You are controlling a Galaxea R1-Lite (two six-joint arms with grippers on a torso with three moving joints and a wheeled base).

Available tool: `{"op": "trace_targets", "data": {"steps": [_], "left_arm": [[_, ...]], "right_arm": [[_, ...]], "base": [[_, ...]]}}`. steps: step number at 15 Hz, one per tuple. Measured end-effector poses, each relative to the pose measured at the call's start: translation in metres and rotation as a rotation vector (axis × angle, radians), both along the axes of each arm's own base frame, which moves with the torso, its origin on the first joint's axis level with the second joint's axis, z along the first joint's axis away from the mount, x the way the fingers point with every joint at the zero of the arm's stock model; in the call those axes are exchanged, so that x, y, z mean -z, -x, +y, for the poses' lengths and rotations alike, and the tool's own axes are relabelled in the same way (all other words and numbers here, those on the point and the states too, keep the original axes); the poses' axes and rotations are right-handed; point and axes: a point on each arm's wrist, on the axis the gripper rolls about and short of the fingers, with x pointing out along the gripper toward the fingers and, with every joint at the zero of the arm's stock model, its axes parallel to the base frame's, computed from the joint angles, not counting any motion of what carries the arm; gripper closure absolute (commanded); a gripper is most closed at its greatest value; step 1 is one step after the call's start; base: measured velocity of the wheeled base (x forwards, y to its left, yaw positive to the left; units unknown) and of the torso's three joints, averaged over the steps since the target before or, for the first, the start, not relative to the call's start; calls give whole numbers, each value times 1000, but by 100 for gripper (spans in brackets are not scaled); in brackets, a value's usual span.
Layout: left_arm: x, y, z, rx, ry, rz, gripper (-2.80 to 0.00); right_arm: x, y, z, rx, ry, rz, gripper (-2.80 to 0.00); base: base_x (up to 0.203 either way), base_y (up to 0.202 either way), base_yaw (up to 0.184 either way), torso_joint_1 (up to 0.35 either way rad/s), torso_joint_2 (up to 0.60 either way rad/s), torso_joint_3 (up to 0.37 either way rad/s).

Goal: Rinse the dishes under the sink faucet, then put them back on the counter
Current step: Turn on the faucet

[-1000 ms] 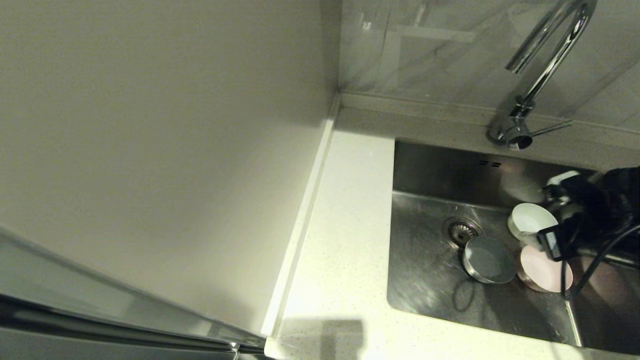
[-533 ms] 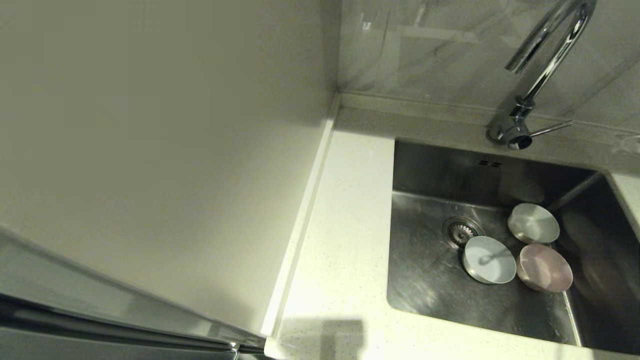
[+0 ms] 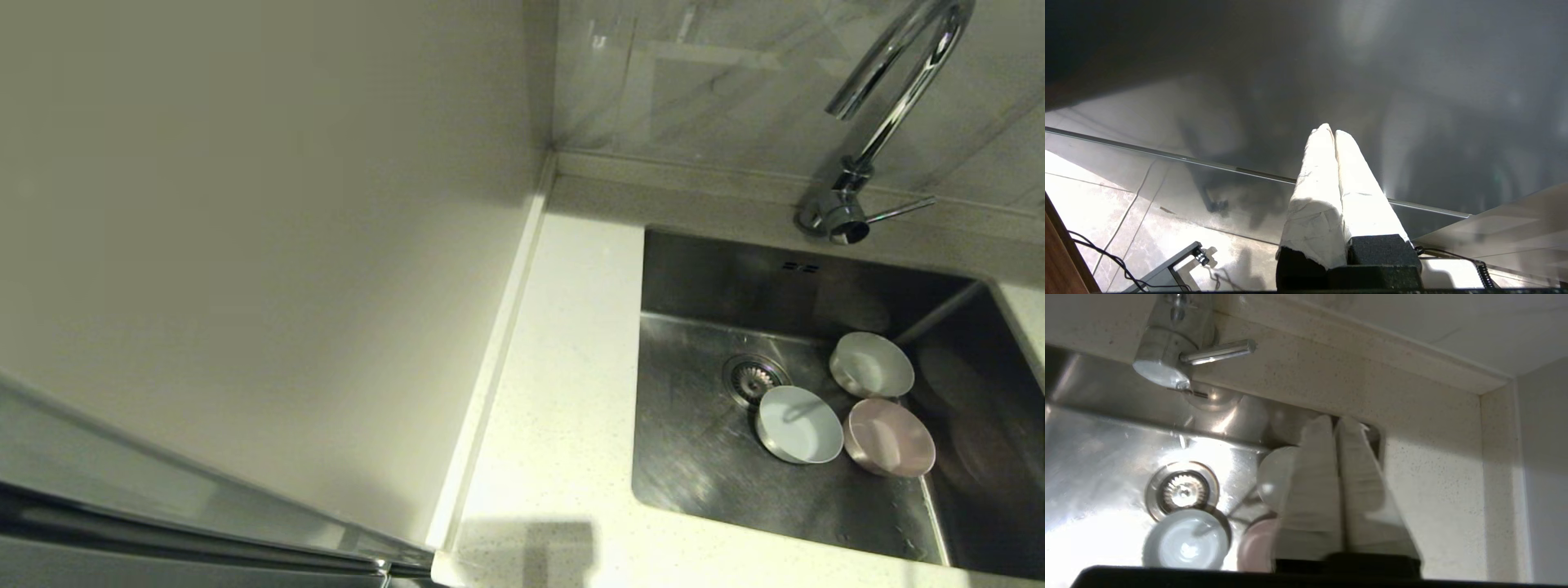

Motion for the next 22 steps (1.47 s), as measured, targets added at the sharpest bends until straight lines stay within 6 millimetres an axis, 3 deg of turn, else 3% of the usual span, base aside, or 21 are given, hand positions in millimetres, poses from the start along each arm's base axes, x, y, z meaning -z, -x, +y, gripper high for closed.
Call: {"op": "trace_targets", "data": {"steps": [6,11,18,22], "left_arm": [[0,0,0,0,0,0,0],[0,0,0,0,0,0,0],[0,0,0,0,0,0,0],[0,0,0,0,0,0,0]], "right_arm": [[-9,-9,9,-36,-13,-36,0],[-20,-47,26,-113,-46,-103,0],[6,-107,28,-123,-25,-162,0],[20,-120,32,-133,-20,-125,0]], "base": [[0,0,0,0,0,0],[0,0,0,0,0,0],[0,0,0,0,0,0],[0,0,0,0,0,0]]}}
